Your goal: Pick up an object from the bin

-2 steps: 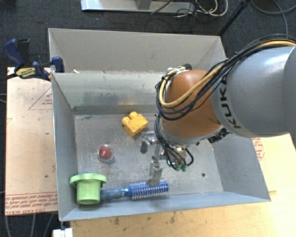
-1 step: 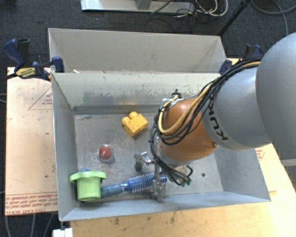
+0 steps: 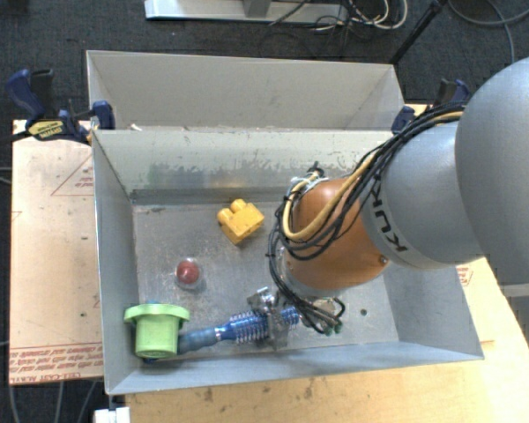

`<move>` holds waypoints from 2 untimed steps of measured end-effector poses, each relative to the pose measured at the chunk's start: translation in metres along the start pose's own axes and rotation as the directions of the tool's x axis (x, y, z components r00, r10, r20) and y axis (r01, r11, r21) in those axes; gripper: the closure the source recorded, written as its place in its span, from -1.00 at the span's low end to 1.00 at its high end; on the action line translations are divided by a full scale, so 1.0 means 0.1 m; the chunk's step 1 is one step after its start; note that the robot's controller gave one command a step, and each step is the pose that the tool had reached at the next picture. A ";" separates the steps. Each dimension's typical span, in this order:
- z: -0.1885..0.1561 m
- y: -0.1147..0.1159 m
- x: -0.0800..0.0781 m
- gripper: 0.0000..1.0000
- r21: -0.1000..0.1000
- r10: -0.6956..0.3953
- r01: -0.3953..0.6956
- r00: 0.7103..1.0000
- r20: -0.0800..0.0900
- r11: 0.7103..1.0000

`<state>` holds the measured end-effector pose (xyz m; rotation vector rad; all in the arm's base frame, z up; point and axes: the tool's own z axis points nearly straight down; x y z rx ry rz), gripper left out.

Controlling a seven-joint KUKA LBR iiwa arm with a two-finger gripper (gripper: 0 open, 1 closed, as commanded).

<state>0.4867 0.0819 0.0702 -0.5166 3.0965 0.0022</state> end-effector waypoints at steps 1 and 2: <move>-1.06 -0.28 -0.04 1.00 0.004 -0.024 0.024 1.000 0.005 1.000; -2.05 -0.28 -0.16 1.00 0.004 -0.041 0.041 0.999 0.008 0.999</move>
Offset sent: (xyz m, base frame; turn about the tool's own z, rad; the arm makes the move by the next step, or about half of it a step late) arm 0.0106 -0.0247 0.1035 -0.0279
